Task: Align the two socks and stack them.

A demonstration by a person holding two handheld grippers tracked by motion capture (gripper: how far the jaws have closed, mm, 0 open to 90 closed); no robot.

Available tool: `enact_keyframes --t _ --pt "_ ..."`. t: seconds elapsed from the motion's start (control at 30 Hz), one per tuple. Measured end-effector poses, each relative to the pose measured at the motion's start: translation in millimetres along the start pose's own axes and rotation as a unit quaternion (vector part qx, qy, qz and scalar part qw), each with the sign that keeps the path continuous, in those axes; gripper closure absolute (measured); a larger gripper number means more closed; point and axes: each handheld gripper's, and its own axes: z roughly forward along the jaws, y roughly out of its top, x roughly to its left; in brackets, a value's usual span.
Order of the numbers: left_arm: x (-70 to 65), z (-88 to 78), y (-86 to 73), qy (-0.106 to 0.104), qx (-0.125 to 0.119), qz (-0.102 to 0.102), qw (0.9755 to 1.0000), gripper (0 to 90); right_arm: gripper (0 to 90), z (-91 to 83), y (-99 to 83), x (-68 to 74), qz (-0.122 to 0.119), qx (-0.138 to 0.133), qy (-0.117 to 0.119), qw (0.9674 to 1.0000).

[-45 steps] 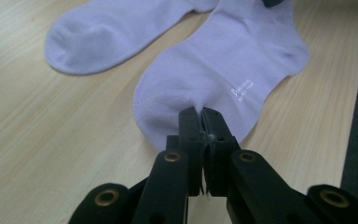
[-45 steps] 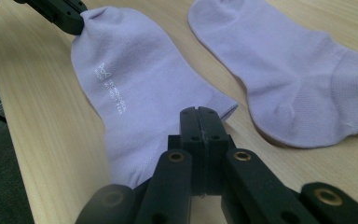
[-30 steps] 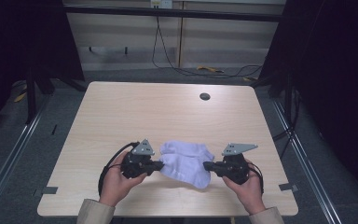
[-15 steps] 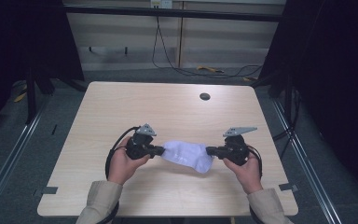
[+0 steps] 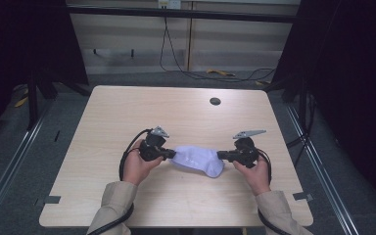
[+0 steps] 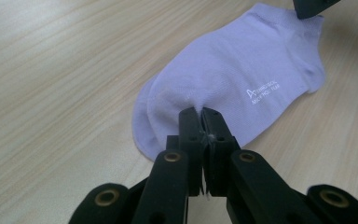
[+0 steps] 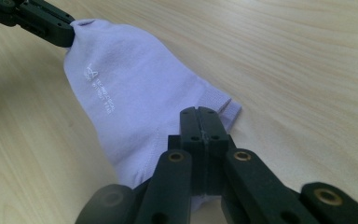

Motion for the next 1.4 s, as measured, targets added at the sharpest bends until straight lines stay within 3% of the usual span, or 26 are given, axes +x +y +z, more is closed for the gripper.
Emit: enact_keyframes --t 0.13,0.3,0.47,0.57,0.73,0.9,1.17,1.23,1.27,1.33,1.4 --pt "1.9 6.4 -2.1 0.007 0.005 -0.007 0.9999 88.0 90.0 5.8 -2.3 -5.7 0.008 0.002 -0.005 1.0" --pt "1.7 11.4 -5.9 0.005 0.013 0.001 0.9999 87.9 89.3 9.2 -7.3 -7.7 0.005 0.005 -0.014 0.9999" --pt "1.5 11.6 -6.4 0.009 0.013 0.009 0.9998 87.8 78.5 4.5 -9.8 -3.5 0.001 -0.003 -0.029 0.9996" --pt "1.6 11.4 -6.2 0.013 0.012 0.013 0.9998 87.7 79.6 -1.7 -11.6 0.7 -0.013 -0.003 -0.035 0.9993" --pt "0.6 13.6 -5.6 0.012 0.016 0.015 0.9997 87.7 80.1 -4.2 -19.1 4.8 -0.016 -0.001 -0.033 0.9993" --pt "0.3 14.7 -6.5 0.011 0.011 0.011 0.9998 87.6 90.0 0.9 -23.1 6.3 -0.017 0.001 -0.031 0.9994" --pt "0.4 13.0 -9.3 0.01 0.01 0.012 0.9998 87.5 90.0 -3.2 -22.5 7.8 -0.017 -0.001 -0.026 0.9995" --pt "0.4 13.3 -9.3 0.009 0.01 0.014 0.9998 87.5 90.0 -5.9 -21.3 9.0 -0.018 -0.007 -0.035 0.9992" --pt "0.1 13.5 -9.3 0.009 0.011 0.014 0.9998 87.5 89.5 -6.7 -20.6 10.2 -0.02 -0.011 -0.041 0.9989" --pt "0.5 13.7 -9.2 0.007 0.016 0.019 0.9997 87.4 78.9 -5.1 -18.5 12.2 -0.022 -0.014 -0.044 0.9987" --pt "0.0 14.9 -9.7 0.006 0.015 0.017 0.9997 87.5 77.4 -1.2 -17.6 13.0 -0.021 -0.012 -0.041 0.9989"
